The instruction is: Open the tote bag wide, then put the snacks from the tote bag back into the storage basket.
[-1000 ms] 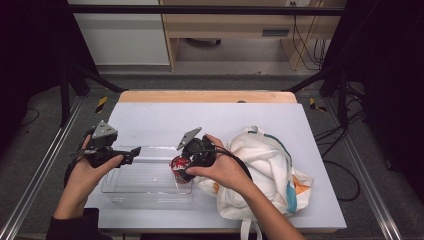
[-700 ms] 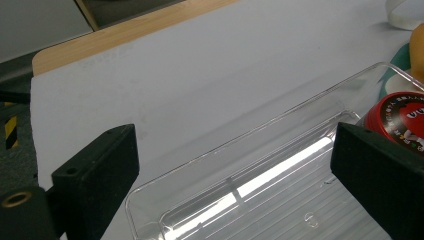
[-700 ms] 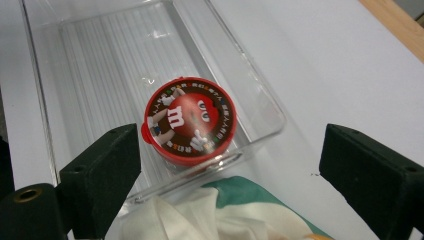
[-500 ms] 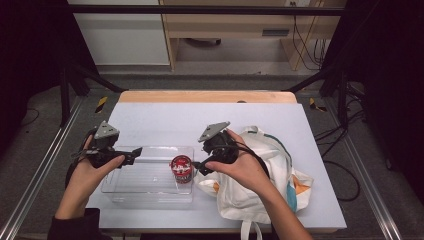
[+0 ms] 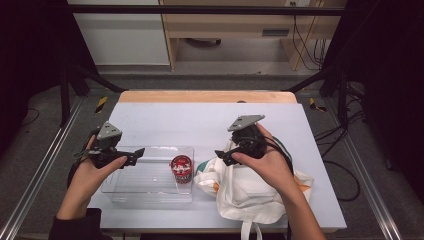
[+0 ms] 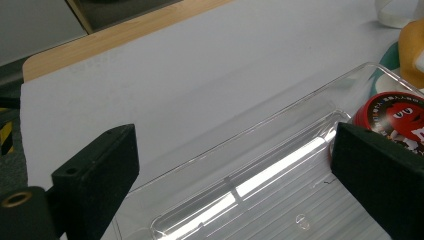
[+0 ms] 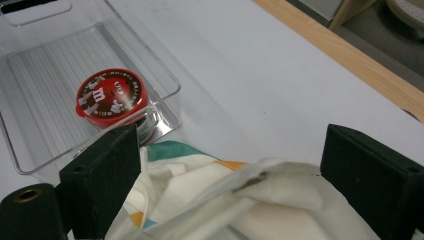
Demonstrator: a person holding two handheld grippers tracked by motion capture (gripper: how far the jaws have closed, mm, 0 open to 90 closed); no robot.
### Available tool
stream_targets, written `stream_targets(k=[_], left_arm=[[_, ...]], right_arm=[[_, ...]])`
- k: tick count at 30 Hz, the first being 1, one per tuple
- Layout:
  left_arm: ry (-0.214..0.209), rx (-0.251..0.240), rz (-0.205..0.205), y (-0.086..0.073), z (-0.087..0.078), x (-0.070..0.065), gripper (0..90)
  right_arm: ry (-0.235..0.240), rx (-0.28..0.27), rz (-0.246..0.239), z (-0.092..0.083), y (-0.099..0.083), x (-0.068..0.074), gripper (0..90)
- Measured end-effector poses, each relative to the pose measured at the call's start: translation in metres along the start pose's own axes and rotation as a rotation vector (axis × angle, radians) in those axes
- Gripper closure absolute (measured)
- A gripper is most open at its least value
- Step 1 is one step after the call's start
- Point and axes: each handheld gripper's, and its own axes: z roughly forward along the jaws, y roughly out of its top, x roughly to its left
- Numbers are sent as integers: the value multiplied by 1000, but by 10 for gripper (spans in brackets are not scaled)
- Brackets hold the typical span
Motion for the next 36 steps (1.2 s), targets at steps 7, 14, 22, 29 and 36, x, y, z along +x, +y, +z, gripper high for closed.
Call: stream_targets(k=[7,14,22,29,36], left_arm=[[-4,-8,2,1,-2,-2,52],[1,-4,10,3,-2,-5,52],[-4,-5,23,6,-2,-8,52],[-9,-13,16,5,-4,-6,51],[1,-16,-11,0,-6,4,51]], right_arm=[[-89,-10,43,-22,-14,-16,97],[-151,-26,100,-42,-33,-35,93],[-211,-74,167,-69,-46,-54,87],[-268,-98,207,-88,-57,-69,84],[-294,-115,244,-101,-66,-80,84]])
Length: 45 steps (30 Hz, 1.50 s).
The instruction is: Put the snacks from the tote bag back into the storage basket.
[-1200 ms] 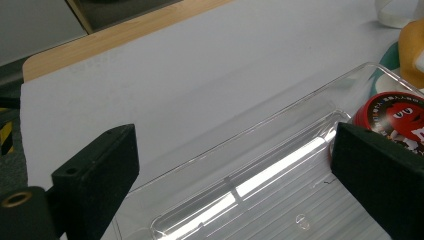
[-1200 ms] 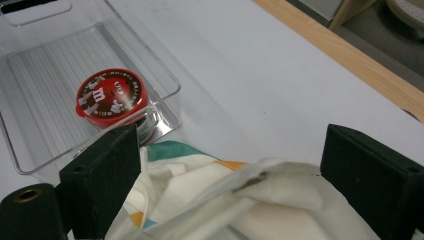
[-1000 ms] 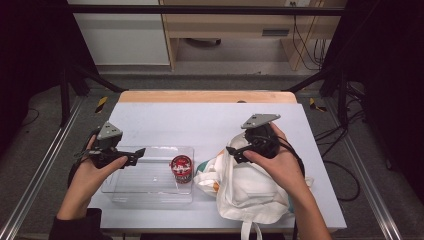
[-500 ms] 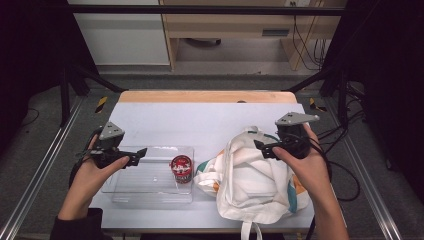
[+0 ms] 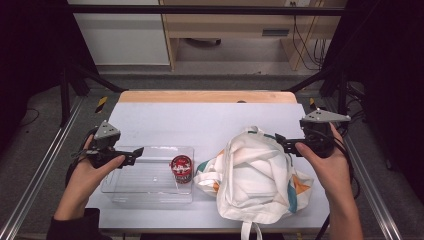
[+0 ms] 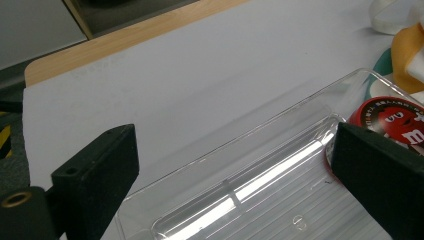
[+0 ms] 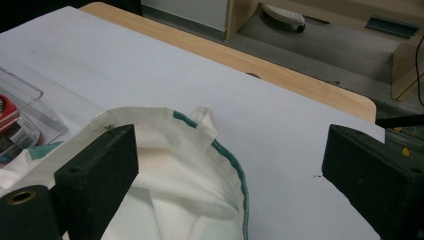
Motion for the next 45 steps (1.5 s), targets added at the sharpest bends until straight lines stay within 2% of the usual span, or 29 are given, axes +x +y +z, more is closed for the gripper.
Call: stream_targets(k=[15,23,36,45], left_arm=[[42,-48,-67,-5,-21,25,51],[64,-63,-107,-10,-28,39,50],[95,-57,-176,-25,-22,59,51],[108,-43,-212,-34,-17,69,52]], right_arm=[[-54,-36,62,-13,-9,-26,80],[-93,-52,91,-17,-16,-39,106],[-150,-35,148,-14,-34,-60,188],[-150,1,193,-1,-49,-70,201]])
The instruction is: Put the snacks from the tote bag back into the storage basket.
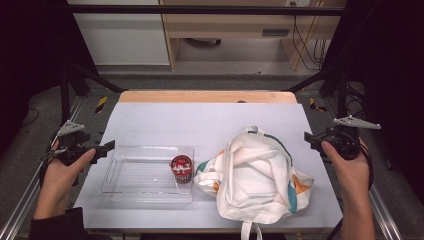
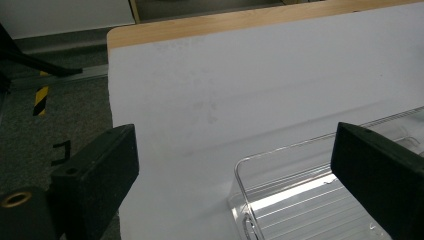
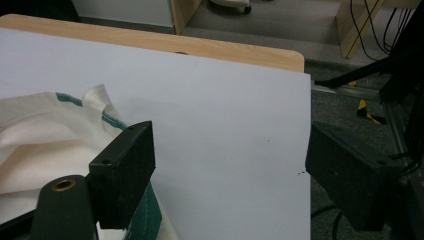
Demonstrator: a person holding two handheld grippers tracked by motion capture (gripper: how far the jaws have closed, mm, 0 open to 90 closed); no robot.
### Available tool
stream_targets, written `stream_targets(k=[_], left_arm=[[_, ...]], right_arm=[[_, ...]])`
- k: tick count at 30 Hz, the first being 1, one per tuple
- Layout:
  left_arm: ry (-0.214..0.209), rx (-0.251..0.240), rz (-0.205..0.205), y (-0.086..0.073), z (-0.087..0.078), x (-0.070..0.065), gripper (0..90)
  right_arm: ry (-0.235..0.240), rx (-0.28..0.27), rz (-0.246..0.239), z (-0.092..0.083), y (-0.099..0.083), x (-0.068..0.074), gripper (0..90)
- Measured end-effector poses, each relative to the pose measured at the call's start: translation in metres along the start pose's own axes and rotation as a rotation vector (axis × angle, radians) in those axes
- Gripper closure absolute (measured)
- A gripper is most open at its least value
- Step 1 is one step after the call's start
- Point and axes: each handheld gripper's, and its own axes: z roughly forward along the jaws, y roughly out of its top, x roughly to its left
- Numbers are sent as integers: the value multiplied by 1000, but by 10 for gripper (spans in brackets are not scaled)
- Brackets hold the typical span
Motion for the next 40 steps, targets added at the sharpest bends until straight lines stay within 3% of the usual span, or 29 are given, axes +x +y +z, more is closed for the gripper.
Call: stream_targets(k=[9,14,23,40], left_arm=[[4,42,-30,-11,15,8,51],[-4,65,-26,-15,24,5,51],[-33,115,4,-21,37,1,51],[-37,127,7,-22,40,0,51]], right_arm=[[16,38,43,14,-12,-6,150],[63,50,67,26,-16,0,115],[116,62,6,42,-17,22,90],[175,160,-53,65,-27,44,79]])
